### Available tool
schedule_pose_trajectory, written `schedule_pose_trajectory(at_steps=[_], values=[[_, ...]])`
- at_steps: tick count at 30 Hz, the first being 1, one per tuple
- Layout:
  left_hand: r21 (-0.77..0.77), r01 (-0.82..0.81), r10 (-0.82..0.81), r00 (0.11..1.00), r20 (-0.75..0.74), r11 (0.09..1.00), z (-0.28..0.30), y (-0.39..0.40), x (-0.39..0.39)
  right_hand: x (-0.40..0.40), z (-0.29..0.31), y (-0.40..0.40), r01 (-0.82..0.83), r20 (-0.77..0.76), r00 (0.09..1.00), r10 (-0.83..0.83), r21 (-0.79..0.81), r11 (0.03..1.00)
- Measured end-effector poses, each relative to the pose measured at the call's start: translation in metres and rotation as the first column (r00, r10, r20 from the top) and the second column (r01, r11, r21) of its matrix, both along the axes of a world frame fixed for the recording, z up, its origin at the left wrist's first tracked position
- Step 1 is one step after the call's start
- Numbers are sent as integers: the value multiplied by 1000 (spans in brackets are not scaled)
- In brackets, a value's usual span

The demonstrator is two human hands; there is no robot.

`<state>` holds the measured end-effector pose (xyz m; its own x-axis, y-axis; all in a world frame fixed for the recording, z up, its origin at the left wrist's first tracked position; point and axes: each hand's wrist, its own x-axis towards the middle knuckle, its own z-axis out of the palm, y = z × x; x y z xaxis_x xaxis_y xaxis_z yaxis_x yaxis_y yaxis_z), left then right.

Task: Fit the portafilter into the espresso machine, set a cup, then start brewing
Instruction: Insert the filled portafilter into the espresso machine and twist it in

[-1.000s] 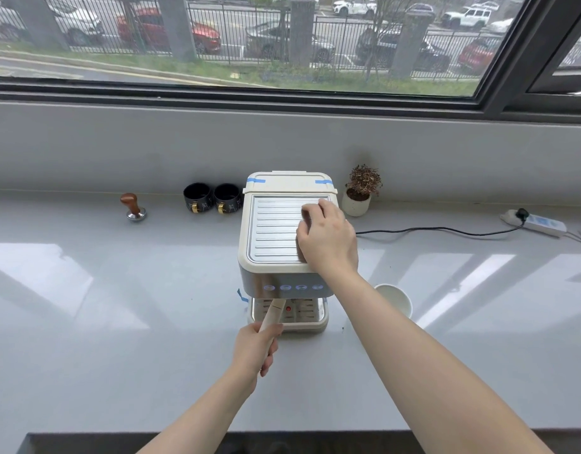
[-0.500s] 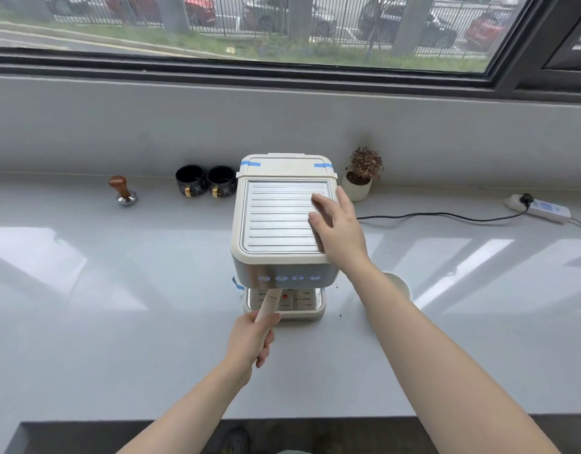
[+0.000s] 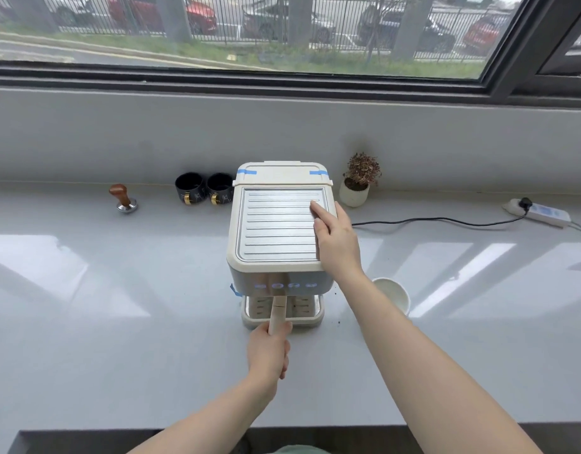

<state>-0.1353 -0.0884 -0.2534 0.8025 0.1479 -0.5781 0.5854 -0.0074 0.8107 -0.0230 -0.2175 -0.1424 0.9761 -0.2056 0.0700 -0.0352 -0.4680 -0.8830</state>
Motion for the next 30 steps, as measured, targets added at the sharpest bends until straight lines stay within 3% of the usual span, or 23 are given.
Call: schedule_pose_trajectory(at_steps=[13,18,24,30], values=[[-17,-49,49,999,6,999,-5,0,1,0,-1,-1,21,15,1000,-21,-11,1000],[-19,-134,132,988,-77,991,-8,-4,4,1,-2,0,24,5,1000,-24,22,999],[140,-165,178,980,-88,976,-13,-17,1,-1,-3,-3,19,4,1000,-21,243,970],[268,-32,44,998,-36,963,-1,-16,1,0,-7,-3,24,34,999,-34,251,968]])
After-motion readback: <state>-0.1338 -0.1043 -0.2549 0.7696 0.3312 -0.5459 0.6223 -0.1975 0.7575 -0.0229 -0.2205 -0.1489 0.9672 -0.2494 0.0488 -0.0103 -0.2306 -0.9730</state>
